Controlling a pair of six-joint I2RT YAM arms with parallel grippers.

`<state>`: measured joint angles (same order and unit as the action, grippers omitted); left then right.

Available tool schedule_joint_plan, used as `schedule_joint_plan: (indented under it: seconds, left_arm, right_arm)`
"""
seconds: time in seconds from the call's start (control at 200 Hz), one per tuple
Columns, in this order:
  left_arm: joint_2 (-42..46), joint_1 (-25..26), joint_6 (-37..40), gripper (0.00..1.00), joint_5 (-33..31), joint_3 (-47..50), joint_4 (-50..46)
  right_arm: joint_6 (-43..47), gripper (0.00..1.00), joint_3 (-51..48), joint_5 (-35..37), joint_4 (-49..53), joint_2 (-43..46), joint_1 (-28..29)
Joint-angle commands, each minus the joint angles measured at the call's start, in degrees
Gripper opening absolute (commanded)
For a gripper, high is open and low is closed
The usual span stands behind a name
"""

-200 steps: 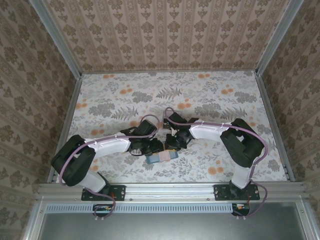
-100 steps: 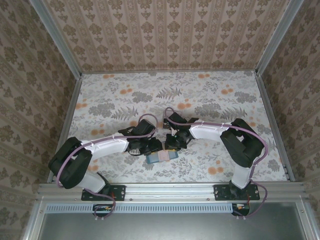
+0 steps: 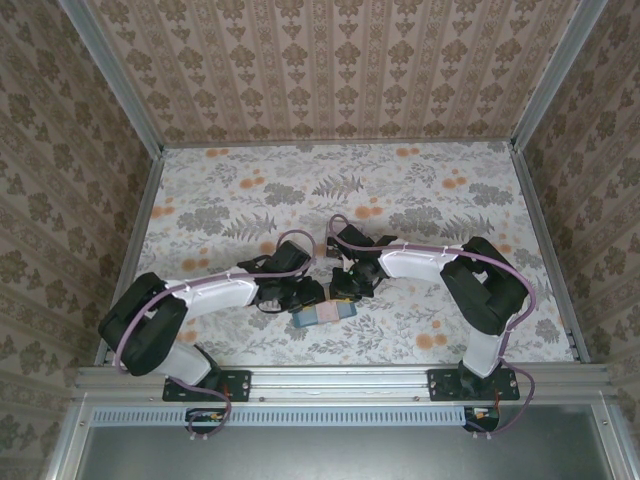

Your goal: Take the credit cards out of the card holder

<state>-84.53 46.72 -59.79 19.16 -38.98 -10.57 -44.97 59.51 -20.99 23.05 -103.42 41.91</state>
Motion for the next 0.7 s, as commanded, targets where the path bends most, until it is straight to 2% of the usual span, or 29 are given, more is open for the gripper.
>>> schedule_joint_plan:
  seconds: [0.0,0.175,0.435,0.695]
  left_arm:
    - [-0.67,-0.32,-1.68,0.29,1.85,0.92,4.0]
    - [1.52,-0.54,-1.51,0.18,1.07,0.68,3.04]
    - [-0.19,-0.53,1.6,0.09,2.02,-3.06,-0.85]
    - [1.9,-0.58,4.13,0.0,-0.46,-4.96,-6.33]
  right_arm:
    - [0.32,0.18,-0.13,0.29,2.26,-1.34,0.43]
    - [0.26,0.18,-0.18,0.08,2.21,-1.35,0.54]
    - [0.41,0.18,0.11,0.12,2.5,-1.25,0.6]
    - [0.17,0.18,0.0,0.96,3.27,1.24,0.55]
